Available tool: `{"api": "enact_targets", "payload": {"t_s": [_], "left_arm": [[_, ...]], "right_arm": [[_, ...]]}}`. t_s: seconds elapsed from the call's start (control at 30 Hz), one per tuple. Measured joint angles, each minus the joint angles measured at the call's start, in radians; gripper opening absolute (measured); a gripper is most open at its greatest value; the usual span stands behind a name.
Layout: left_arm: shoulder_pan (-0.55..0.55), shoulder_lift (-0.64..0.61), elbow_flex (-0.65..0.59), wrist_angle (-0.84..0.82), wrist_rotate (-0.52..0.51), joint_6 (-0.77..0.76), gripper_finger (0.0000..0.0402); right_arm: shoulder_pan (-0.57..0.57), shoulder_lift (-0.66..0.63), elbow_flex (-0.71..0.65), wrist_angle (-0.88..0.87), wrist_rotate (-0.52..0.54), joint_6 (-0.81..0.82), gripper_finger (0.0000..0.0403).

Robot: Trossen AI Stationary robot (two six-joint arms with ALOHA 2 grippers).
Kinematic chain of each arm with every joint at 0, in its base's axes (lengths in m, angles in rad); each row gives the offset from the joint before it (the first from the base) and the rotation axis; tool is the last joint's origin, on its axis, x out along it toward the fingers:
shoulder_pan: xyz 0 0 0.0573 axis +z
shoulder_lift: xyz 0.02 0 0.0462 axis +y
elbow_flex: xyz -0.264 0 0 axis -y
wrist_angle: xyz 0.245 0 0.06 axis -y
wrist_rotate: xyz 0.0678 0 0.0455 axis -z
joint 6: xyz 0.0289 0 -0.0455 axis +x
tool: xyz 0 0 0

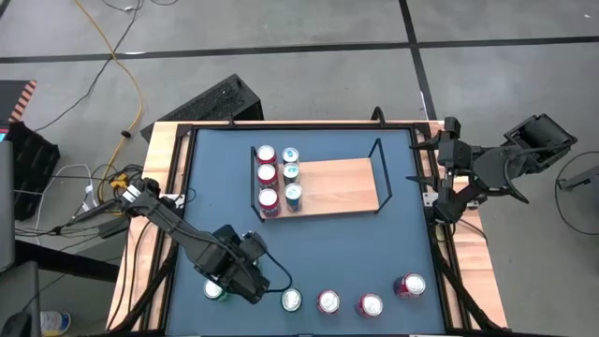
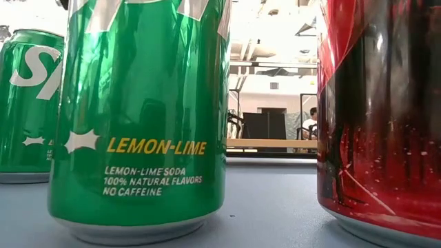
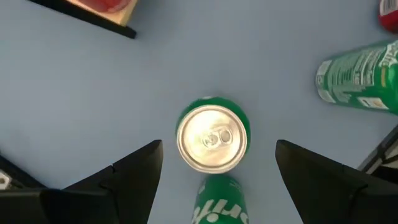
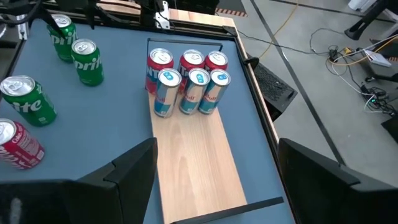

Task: Place canned beverage on shelf
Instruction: Put the green soda can on the shelf

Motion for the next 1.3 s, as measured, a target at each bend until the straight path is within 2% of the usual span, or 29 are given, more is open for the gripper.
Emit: {"api": "enact_targets", "payload": {"t_s": [0.2,0.4,0.5,0.57,0.67,0.77,0.97,1.1,1.3], "left_arm": [[0.029,-0.004,0.000,0.010,0.044,0.074,0.0297],[0.044,-0.074,-0.001,0.110,0.006,0.102,0.0297],[0.041,-0.099,-0.004,0.071,-0.018,0.062,0.0297],[0.034,-0.114,-0.052,0.065,-0.008,0.023,0.0297],[0.028,-0.143,-0.162,0.220,0.045,0.002,0.0297],[0.023,-0.169,-0.244,0.325,0.045,-0.019,0.0297],[0.021,-0.174,-0.287,0.222,0.041,-0.080,0.0297],[0.020,-0.172,-0.316,0.217,0.094,-0.076,0.0297],[0.033,-0.171,-0.315,0.252,0.108,-0.032,0.0298]], "right_arm": [[0.000,0.000,0.000,0.000,0.000,-0.001,0.0317],[0.000,0.000,0.000,0.000,0.000,-0.001,0.0317],[0.000,0.000,0.000,0.000,0.000,0.000,0.0317],[0.000,0.000,0.000,0.000,0.001,0.001,0.0317],[0.000,0.000,0.000,0.000,0.001,0.001,0.0317],[0.000,0.000,0.000,0.000,0.001,0.001,0.0317],[0.000,0.000,0.000,0.000,0.003,0.020,0.0317],[0.000,0.000,0.000,0.000,0.003,0.039,0.0317],[0.000,0.000,0.000,0.000,0.004,0.046,0.0317]]}}
